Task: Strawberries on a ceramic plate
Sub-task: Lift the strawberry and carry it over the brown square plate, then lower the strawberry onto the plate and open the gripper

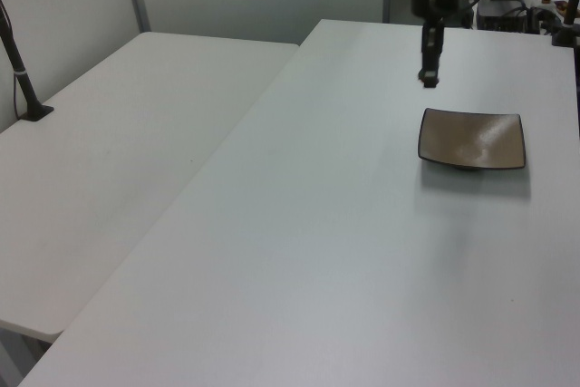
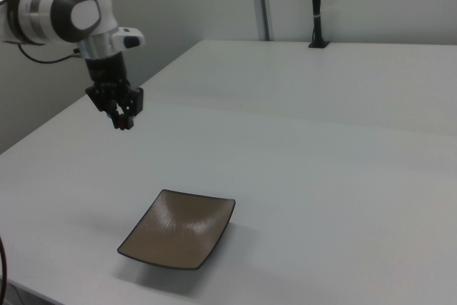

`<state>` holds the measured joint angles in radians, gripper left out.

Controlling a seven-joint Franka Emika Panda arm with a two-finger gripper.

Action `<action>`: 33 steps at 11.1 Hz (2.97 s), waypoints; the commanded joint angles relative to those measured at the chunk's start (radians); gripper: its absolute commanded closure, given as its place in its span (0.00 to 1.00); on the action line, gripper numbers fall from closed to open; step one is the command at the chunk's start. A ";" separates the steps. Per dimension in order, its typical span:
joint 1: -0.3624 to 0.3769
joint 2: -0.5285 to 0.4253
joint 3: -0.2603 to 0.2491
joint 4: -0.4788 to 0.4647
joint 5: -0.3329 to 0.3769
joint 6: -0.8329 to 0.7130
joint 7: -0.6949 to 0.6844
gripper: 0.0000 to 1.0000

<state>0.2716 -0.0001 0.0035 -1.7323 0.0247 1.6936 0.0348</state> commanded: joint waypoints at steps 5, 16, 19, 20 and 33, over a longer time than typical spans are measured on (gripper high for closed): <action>-0.123 0.018 -0.066 -0.064 0.006 -0.114 -0.340 0.91; -0.169 0.124 -0.069 -0.374 -0.042 0.245 -0.371 0.88; -0.175 0.138 -0.069 -0.386 -0.055 0.281 -0.368 0.84; -0.176 0.134 -0.069 -0.395 -0.058 0.281 -0.368 0.79; -0.184 0.017 -0.059 0.114 -0.026 -0.109 -0.242 0.00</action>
<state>0.0763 0.0292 -0.0626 -1.7158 -0.0146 1.6779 -0.2410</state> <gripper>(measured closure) 0.000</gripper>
